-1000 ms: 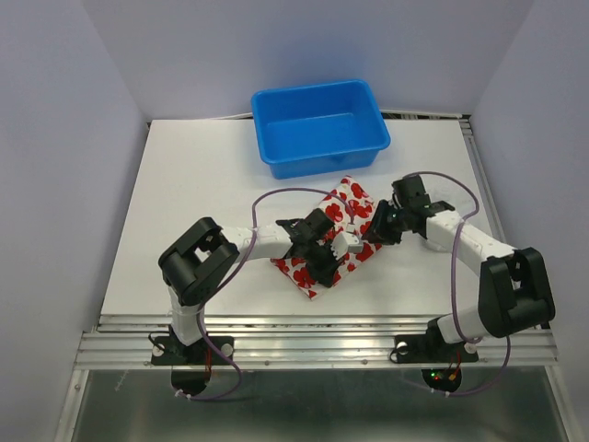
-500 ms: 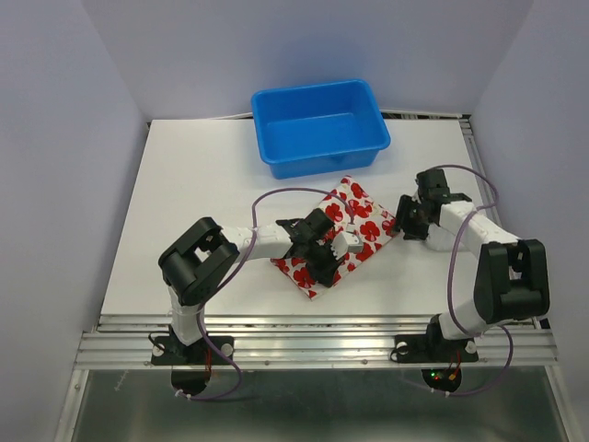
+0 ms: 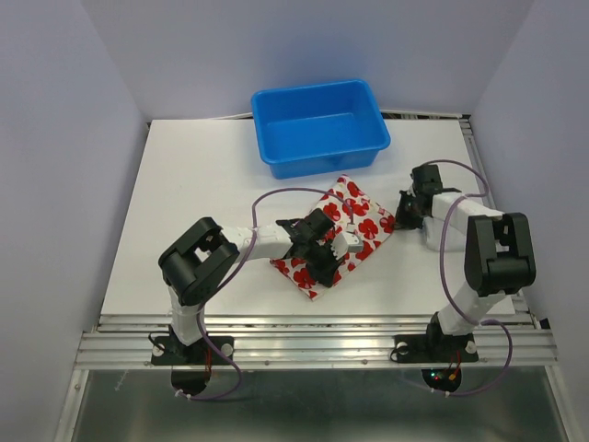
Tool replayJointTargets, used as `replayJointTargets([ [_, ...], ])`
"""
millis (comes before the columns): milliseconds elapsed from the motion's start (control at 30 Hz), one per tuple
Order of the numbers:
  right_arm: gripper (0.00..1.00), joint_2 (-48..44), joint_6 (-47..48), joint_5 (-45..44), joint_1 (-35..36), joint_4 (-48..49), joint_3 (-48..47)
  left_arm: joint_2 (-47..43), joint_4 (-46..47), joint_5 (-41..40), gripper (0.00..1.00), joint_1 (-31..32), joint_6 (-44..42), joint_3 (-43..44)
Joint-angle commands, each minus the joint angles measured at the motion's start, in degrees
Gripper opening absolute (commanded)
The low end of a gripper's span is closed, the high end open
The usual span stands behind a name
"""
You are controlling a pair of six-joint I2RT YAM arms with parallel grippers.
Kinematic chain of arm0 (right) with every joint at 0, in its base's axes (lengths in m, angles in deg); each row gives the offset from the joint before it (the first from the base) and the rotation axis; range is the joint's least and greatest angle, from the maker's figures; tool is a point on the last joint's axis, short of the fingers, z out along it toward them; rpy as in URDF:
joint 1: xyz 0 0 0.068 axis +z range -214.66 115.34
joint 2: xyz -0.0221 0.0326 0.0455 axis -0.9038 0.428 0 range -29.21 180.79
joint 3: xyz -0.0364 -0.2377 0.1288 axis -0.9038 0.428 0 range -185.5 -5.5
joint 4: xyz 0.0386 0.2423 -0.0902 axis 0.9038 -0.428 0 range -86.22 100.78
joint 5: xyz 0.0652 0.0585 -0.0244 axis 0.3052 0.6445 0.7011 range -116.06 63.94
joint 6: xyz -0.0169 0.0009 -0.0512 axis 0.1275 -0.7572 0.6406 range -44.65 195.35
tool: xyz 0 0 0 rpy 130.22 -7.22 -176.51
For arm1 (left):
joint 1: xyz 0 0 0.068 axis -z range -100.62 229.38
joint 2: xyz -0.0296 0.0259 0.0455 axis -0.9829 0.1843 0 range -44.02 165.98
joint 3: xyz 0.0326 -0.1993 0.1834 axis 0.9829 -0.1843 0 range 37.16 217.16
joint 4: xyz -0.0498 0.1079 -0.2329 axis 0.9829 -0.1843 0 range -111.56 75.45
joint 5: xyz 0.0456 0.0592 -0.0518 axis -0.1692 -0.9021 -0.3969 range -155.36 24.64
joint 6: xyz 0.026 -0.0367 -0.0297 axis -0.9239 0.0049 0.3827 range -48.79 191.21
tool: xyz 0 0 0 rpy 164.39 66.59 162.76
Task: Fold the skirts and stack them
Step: Fold the skirt
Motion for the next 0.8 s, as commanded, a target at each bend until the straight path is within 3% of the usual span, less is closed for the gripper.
replayJointTargets([
  [0,0.01,0.6,1.3,-3.0,-0.3,4.5,-3.2,-0.1,-1.9,-1.6,0.0,0.1,-1.1,-2.0],
  [267,0.01,0.5,2.6,-3.9,-0.9,7.6,-4.5,0.3,-1.8,-1.2,0.0,-0.3,-1.1,-2.1],
  [300,0.09,1.4,3.0,-3.8,-0.9,7.4,-5.0,0.4,-1.7,-1.1,0.0,-0.3,-1.0,-2.0],
  [333,0.33,1.6,3.4,-3.8,-0.9,7.3,-5.9,0.5,-1.7,-1.1,0.0,-0.4,-0.9,-1.9],
  [367,0.44,1.6,3.8,-3.8,-0.9,7.4,-6.3,0.5,-1.8,-1.0,0.0,-0.4,-0.8,-1.8],
  [400,0.54,0.8,4.4,-3.4,-0.9,7.6,-6.8,0.6,-1.9,-0.8,0.0,-0.5,-0.8,-1.7],
  [467,0.65,-0.7,4.9,-0.8,-0.9,7.7,-7.6,0.6,-1.9,-0.5,0.0,-0.7,-0.9,-1.5],
  [533,0.66,-3.0,4.9,9.9,-0.9,7.3,-8.9,0.7,-2.0,0.1,0.0,-1.2,-1.0,-1.2],
  [767,0.58,-3.7,0.2,32.7,1.9,8.3,-4.1,0.8,-2.3,0.8,0.0,-1.7,-0.8,-0.8],
])
